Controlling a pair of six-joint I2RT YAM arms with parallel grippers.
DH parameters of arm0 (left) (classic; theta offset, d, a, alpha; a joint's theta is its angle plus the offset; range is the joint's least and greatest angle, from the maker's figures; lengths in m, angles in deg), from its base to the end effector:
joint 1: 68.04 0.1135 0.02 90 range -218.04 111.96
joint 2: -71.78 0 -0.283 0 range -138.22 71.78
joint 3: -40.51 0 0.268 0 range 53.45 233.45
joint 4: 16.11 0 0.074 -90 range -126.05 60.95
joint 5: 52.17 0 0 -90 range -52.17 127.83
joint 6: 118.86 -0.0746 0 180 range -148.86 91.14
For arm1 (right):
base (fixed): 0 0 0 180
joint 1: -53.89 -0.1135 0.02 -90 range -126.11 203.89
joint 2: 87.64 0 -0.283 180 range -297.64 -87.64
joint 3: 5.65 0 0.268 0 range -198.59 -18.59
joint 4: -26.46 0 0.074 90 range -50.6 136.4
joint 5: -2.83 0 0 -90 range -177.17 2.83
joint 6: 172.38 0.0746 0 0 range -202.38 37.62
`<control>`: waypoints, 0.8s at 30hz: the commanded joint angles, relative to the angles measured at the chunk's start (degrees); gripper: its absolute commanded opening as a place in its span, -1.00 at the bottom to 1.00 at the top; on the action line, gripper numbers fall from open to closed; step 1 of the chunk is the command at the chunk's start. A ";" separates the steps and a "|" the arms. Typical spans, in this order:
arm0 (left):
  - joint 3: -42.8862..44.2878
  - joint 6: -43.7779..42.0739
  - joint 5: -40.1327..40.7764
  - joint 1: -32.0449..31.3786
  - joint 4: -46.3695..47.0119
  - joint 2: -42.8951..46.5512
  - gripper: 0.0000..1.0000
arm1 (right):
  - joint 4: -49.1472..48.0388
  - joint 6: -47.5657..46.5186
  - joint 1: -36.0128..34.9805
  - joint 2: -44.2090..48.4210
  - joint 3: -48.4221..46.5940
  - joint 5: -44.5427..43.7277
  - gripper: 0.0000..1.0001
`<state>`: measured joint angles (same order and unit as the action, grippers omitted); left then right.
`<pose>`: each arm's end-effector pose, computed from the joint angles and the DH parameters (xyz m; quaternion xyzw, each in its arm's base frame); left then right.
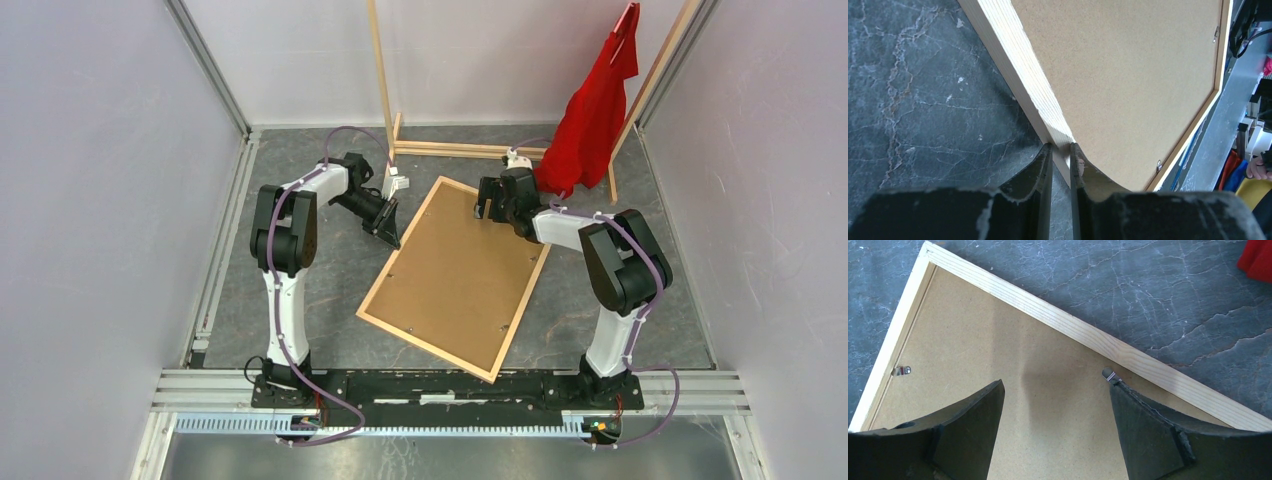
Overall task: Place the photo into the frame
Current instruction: Install the photo frame at the center of the board.
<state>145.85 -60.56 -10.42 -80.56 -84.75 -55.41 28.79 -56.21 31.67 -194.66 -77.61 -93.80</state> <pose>0.4163 -0.1494 0.1155 0.3419 0.8462 -0.4037 0.0642 0.4105 0.1584 0.1402 0.0565 0.8935 0.1340 0.4248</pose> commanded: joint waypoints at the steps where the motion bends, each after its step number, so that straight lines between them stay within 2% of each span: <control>1: -1.75 0.76 2.47 -0.49 1.31 -0.40 -0.58 | -1.96 0.69 0.43 -1.41 -2.05 0.32 0.68; 13: -2.09 0.42 2.06 -0.48 1.32 -0.42 -0.63 | -3.59 2.97 0.45 1.33 0.42 3.62 0.67; 24: -1.93 0.50 2.19 -0.49 1.31 -0.29 -0.68 | -1.99 3.12 -0.11 0.78 -2.12 4.43 0.65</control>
<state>145.22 -60.56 -11.45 -80.38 -84.43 -55.39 27.50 -53.78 32.00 -194.84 -77.61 -90.39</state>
